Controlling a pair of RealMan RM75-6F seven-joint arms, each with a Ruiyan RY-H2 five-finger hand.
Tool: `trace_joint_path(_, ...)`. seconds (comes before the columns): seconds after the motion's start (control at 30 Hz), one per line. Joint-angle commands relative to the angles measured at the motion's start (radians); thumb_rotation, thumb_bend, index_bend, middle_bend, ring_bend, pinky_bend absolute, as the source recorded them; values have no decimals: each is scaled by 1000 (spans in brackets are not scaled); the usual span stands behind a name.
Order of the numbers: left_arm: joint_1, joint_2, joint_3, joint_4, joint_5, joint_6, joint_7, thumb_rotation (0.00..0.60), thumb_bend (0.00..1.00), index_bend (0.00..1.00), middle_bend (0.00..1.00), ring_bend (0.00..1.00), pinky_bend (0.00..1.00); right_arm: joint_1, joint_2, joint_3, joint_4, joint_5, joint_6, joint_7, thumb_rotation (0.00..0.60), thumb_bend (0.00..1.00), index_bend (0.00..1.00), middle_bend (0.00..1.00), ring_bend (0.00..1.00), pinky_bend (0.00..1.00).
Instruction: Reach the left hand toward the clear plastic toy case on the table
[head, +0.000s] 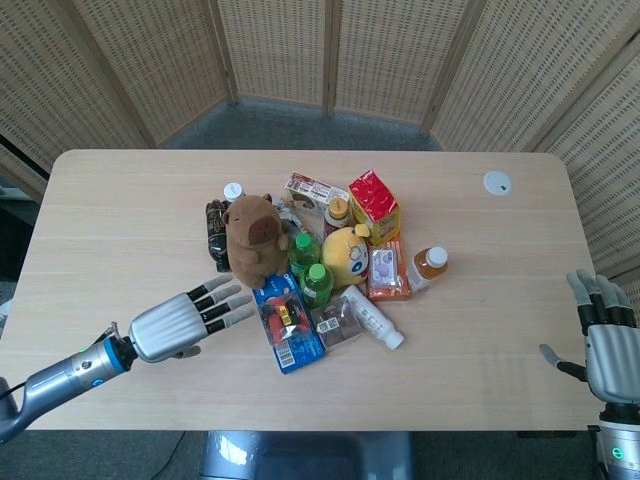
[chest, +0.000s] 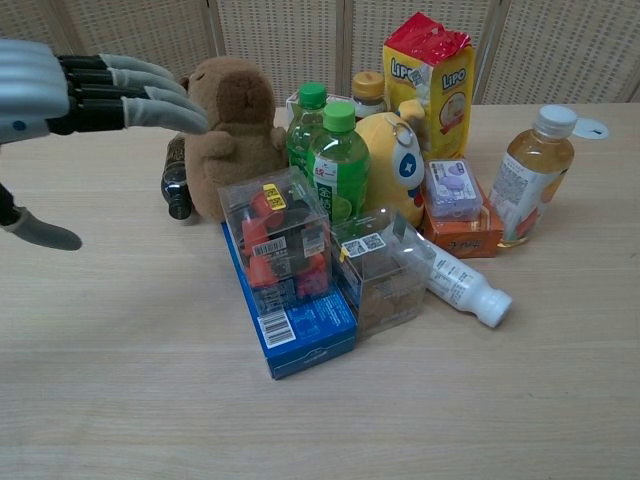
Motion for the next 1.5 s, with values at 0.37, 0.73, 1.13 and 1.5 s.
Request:
trace_joint_path(0.37, -102, -139, -7, 34, -47, -99, 128, 600, 0, 0, 0, 0, 0, -2, 10, 5, -5, 1, 5, 17, 600, 0, 0, 0, 0, 0)
trace_joint_path(0.73, -144, -273, -1, 92, -106, -137, 201, 600, 0, 0, 0, 0, 0, -3, 16, 8, -6, 4, 6, 27, 600, 0, 0, 0, 0, 0)
trace_joint_path(1.13, -175, -401, -4, 171, -181, -163, 251, 600, 0, 0, 0, 0, 0, -5, 25, 9, -10, 4, 7, 45, 600, 0, 0, 0, 0, 0)
trace_joint_path(1.5, -165, -494, -2, 225, -201, -72, 292, 600, 0, 730, 796, 690, 708, -7, 31, 10, -13, 3, 9, 56, 600, 0, 0, 0, 0, 0)
